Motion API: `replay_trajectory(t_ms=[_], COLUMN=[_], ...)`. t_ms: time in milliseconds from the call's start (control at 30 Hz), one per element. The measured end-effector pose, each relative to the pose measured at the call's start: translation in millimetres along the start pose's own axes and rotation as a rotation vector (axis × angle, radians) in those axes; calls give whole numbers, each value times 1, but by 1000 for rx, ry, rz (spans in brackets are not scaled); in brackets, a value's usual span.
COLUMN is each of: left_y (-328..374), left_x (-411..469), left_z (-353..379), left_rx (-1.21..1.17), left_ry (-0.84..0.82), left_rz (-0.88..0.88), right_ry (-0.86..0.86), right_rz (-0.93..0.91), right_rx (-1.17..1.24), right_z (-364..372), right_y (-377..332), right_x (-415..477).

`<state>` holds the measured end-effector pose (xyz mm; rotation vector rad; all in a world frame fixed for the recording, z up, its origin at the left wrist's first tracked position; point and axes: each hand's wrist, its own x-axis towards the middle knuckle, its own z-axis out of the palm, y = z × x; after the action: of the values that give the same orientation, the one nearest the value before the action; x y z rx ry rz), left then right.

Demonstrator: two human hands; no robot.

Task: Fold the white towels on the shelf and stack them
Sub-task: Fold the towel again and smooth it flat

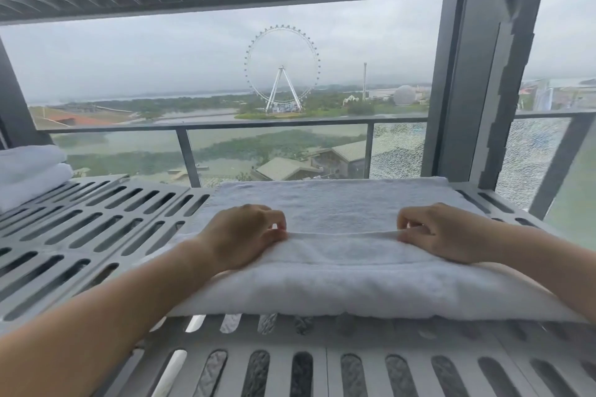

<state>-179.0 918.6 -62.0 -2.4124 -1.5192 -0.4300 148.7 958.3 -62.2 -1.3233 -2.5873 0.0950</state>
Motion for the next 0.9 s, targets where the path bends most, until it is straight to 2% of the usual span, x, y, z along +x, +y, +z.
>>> replay_trajectory(t_ms=[167, 333, 533, 600, 733, 833, 900], left_y=[-3, -4, -16, -18, -14, -5, 13], left_x=[4, 6, 11, 14, 12, 10, 11], left_z=[1, 6, 1, -1, 4, -6, -15], left_rx=[-39, -55, -60, -77, -33, -57, -182], left_ry=[15, -13, -8, 39, -72, 63, 98], left_rz=[-37, -77, -194, -184, -158, -97, -28], right_ry=[126, 28, 66, 76, -1, 105, 189], right_rz=[-45, -5, 28, 32, 33, -3, -75], right_rx=[-135, -7, -104, -131, -140, -155, -101], right_z=[-5, 4, 1, -4, 4, 1, -2], right_y=[1, 5, 11, 15, 19, 9, -9], right_x=[9, 5, 10, 14, 15, 14, 13])
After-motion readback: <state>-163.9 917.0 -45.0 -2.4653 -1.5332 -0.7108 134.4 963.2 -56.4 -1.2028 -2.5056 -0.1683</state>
